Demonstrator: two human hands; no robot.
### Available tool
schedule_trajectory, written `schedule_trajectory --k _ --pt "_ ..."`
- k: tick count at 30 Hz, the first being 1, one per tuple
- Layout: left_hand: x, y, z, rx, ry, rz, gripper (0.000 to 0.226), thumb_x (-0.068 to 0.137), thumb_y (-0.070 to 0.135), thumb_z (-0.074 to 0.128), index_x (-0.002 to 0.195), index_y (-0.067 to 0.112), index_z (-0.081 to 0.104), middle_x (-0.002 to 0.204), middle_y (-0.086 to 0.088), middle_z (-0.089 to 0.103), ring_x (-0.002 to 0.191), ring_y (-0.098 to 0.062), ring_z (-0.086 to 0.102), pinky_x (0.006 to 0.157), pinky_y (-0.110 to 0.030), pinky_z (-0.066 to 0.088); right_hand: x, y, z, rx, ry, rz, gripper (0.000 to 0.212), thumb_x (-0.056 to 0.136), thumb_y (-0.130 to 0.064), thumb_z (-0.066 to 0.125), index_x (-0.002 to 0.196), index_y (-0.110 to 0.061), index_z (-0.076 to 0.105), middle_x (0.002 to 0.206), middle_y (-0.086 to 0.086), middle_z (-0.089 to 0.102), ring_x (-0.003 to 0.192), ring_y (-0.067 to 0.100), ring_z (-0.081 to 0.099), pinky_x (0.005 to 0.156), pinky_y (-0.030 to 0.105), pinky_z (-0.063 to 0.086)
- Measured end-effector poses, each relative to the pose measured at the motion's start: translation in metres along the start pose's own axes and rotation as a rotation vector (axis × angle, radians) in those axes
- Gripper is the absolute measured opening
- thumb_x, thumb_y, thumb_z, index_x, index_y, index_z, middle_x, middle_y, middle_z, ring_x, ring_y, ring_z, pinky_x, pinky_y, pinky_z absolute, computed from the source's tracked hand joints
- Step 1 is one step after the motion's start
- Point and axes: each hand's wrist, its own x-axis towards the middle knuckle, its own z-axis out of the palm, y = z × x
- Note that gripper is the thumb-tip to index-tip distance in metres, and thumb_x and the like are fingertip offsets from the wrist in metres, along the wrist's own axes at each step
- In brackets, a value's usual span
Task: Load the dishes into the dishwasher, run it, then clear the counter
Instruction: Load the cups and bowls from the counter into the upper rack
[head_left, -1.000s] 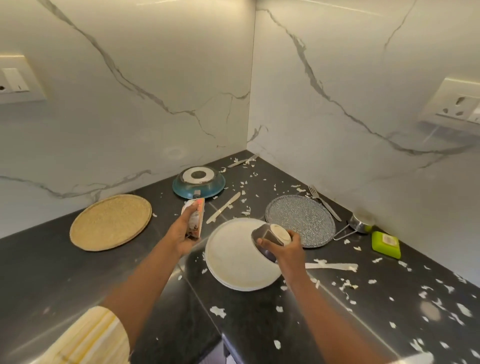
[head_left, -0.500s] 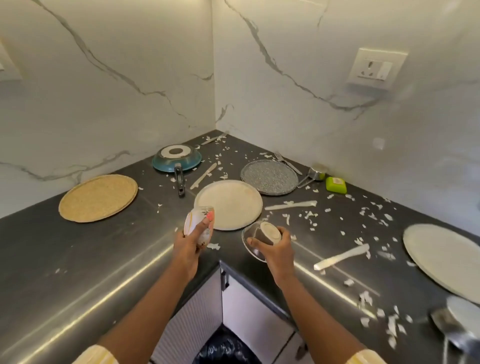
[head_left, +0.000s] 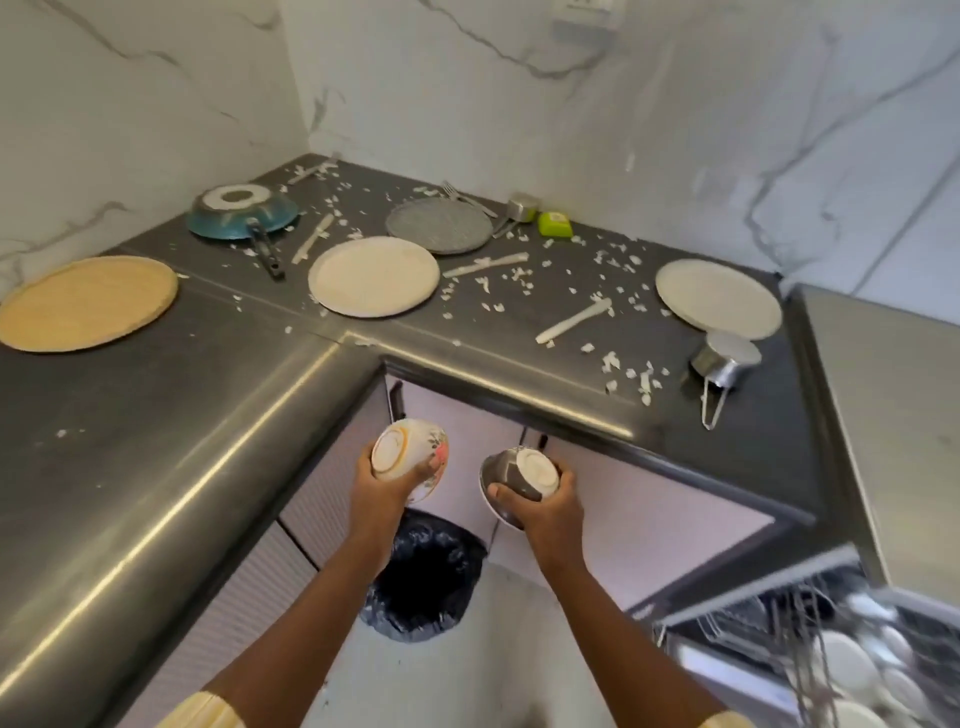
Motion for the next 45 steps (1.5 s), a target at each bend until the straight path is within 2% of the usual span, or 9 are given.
schedule_trajectory --k 7,11,15,19,28,32,35,40,45 --pt "-0.050 -0.061 0.071 0.230 -0.226 -0.044 0.072 0.056 0.040 0.086 0.116 0.030 0.048 0.111 0.003 0.061 0.104 -0.022 0.057 0.090 -0.039 0.050 -0.039 0.069 -0.078 -0.023 0.159 0.123 0.080 0.053 -0.035 0.088 0.120 -0.022 0.046 0.107 -0.003 0.056 0.097 0.016 0.054 0.075 0.016 0.047" --pt "-0.081 -0.091 0.125 0.303 -0.347 -0.064 0.063 0.055 0.036 0.088 0.106 0.036 0.051 0.099 0.014 0.063 0.100 -0.015 0.060 0.074 -0.023 0.051 -0.052 0.110 -0.128 0.021 0.307 0.213 0.071 0.053 -0.027 0.089 0.110 -0.025 0.047 0.100 -0.004 0.059 0.091 0.015 0.058 0.072 0.013 0.046" --pt "-0.114 -0.120 0.181 0.404 -0.443 -0.086 0.071 0.048 0.043 0.084 0.110 0.038 0.050 0.106 0.009 0.063 0.103 -0.018 0.059 0.090 -0.045 0.051 -0.062 0.148 -0.181 0.058 0.454 0.330 0.074 0.053 -0.028 0.089 0.114 -0.024 0.047 0.105 -0.002 0.059 0.096 0.018 0.057 0.082 0.026 0.048" --pt "-0.149 -0.143 0.244 0.534 -0.582 -0.050 0.069 0.041 0.054 0.083 0.100 0.045 0.048 0.100 0.018 0.061 0.100 -0.013 0.058 0.092 -0.044 0.049 -0.065 0.187 -0.235 0.044 0.613 0.431 0.081 0.052 -0.032 0.088 0.120 -0.017 0.046 0.112 0.003 0.058 0.105 0.026 0.053 0.090 0.036 0.045" --pt "-0.210 -0.178 0.397 0.671 -0.970 0.212 0.080 0.042 0.057 0.081 0.112 0.044 0.044 0.106 0.025 0.056 0.100 0.002 0.053 0.083 -0.013 0.042 -0.062 0.257 -0.362 0.135 1.071 0.568 0.090 0.049 -0.043 0.084 0.125 -0.021 0.041 0.117 0.001 0.054 0.112 0.025 0.049 0.094 0.039 0.045" --pt "-0.219 -0.200 0.468 0.804 -1.128 0.381 0.101 0.049 0.038 0.090 0.135 0.023 0.039 0.128 0.002 0.054 0.116 -0.013 0.050 0.090 -0.019 0.038 -0.046 0.291 -0.413 0.159 1.167 0.587 0.089 0.052 -0.037 0.086 0.127 -0.019 0.041 0.117 0.004 0.054 0.106 0.022 0.052 0.093 0.034 0.046" --pt "-0.225 -0.215 0.523 0.797 -1.168 0.487 0.097 0.051 0.034 0.089 0.134 0.013 0.041 0.122 0.000 0.055 0.105 -0.008 0.049 0.081 -0.006 0.033 -0.027 0.316 -0.444 0.185 1.247 0.617 0.087 0.055 -0.035 0.085 0.127 -0.014 0.042 0.117 0.006 0.056 0.108 0.025 0.054 0.095 0.036 0.046" --pt "-0.231 -0.246 0.599 0.814 -1.241 0.583 0.094 0.051 0.034 0.089 0.129 0.008 0.044 0.117 -0.001 0.059 0.102 -0.010 0.051 0.088 -0.018 0.037 0.001 0.354 -0.474 0.287 1.337 0.720 0.080 0.058 -0.037 0.083 0.121 -0.009 0.042 0.113 0.007 0.054 0.105 0.029 0.054 0.091 0.038 0.047" --pt "-0.236 -0.275 0.655 1.028 -1.328 0.697 0.102 0.051 0.039 0.088 0.134 0.005 0.038 0.128 -0.010 0.054 0.117 -0.024 0.049 0.100 -0.032 0.035 0.023 0.377 -0.484 0.289 1.248 0.896 0.088 0.065 -0.042 0.079 0.129 -0.006 0.029 0.129 0.018 0.042 0.117 0.036 0.042 0.098 0.042 0.038"
